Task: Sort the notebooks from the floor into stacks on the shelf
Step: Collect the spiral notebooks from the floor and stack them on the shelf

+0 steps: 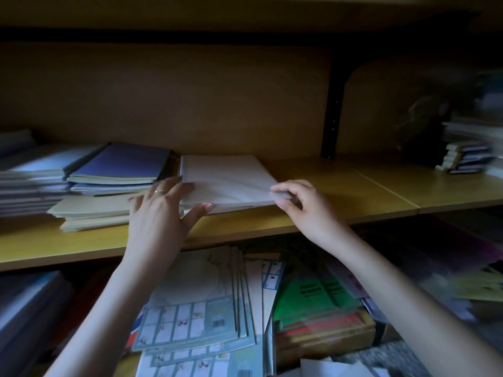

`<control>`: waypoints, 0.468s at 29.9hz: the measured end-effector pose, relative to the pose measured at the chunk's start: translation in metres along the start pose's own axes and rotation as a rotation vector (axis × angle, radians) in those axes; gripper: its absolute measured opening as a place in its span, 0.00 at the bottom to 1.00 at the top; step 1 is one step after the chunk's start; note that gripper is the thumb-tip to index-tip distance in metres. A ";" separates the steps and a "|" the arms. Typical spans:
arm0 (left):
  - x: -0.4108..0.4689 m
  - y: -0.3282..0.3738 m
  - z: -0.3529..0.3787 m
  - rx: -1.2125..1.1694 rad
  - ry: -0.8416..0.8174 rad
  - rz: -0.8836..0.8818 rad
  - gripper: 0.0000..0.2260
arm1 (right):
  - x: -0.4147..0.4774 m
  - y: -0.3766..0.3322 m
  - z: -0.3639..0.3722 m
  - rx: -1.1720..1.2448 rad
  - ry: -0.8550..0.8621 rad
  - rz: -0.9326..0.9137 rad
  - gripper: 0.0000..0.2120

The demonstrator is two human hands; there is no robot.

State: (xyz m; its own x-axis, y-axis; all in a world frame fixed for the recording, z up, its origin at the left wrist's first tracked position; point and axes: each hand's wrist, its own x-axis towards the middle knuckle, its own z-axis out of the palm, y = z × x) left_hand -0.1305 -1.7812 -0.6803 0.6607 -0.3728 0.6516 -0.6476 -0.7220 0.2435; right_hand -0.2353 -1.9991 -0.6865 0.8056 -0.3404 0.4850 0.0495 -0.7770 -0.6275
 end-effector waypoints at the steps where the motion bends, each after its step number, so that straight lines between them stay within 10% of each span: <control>1: 0.004 0.002 0.003 -0.017 -0.013 0.002 0.25 | 0.001 0.002 0.003 -0.048 0.005 0.002 0.14; 14: 0.027 -0.007 0.025 -0.137 -0.145 -0.156 0.24 | 0.029 0.000 0.016 -0.069 0.085 0.158 0.14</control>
State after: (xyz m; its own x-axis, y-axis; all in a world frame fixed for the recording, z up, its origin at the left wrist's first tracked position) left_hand -0.0982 -1.8009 -0.6828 0.7978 -0.3496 0.4913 -0.5723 -0.6956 0.4343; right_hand -0.2020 -2.0003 -0.6823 0.7474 -0.5024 0.4348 -0.1167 -0.7435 -0.6584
